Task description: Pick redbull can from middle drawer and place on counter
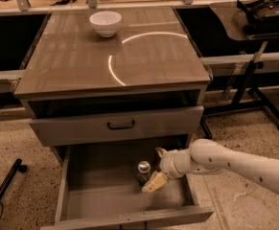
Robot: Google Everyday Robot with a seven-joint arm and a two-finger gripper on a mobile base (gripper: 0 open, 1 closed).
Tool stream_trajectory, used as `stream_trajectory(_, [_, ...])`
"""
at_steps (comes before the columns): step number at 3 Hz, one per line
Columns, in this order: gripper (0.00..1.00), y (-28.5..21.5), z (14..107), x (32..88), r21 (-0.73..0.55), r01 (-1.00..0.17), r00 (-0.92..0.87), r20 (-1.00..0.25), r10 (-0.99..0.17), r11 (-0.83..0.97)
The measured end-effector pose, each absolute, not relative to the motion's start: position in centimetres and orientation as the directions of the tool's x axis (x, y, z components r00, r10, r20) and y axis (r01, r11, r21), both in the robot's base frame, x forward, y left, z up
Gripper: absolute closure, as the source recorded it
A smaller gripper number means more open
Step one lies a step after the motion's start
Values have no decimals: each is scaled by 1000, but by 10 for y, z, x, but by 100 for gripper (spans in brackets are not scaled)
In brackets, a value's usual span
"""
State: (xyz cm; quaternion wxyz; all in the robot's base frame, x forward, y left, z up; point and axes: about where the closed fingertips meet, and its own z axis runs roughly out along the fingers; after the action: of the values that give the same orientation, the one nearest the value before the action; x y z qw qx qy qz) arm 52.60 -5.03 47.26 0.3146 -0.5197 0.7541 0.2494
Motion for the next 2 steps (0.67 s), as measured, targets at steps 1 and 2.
stream_trajectory(1, [0, -45, 459, 533, 63, -940, -269, -744, -611, 336])
stream_trajectory(2, [2, -38, 445, 539, 87, -939, -283, -747, -601, 333])
